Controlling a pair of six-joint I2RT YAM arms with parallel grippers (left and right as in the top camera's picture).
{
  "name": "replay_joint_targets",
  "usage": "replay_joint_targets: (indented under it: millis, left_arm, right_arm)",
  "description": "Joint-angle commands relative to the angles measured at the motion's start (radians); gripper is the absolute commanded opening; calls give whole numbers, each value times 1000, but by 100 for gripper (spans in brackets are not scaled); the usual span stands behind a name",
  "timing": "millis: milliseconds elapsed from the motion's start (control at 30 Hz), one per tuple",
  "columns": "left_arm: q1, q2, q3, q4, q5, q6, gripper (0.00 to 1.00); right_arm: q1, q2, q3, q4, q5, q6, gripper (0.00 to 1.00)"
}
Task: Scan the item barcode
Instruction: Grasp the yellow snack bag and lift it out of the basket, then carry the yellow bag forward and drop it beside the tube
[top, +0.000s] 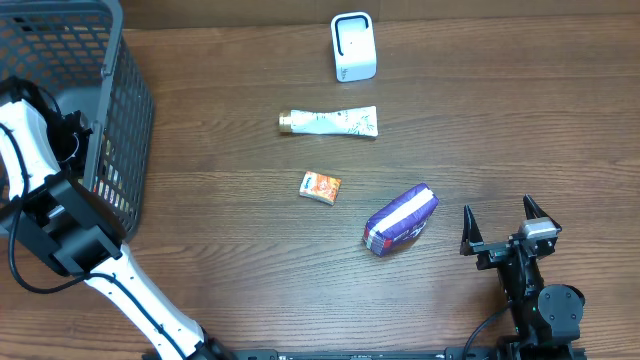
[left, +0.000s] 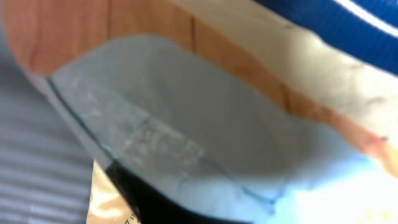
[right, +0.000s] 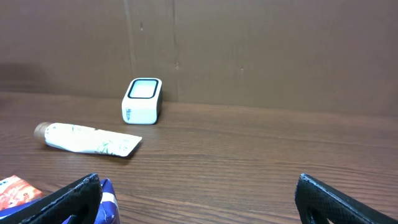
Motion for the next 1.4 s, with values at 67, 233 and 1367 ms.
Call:
replay_joint_targets:
  millis: [67,233,1367]
  left_arm:
    - [-1,14,195,-127,10,-57,4]
    - [-1,14,516,-252,14,-156,4]
    - [-1036,-172,918,-289,845,50,4]
  right_arm:
    - [5,-10,-10,5,-4,-4,100]
    - [5,-10,-10,5,-4,-4,100]
    - [5,-10,-10,5,-4,-4,100]
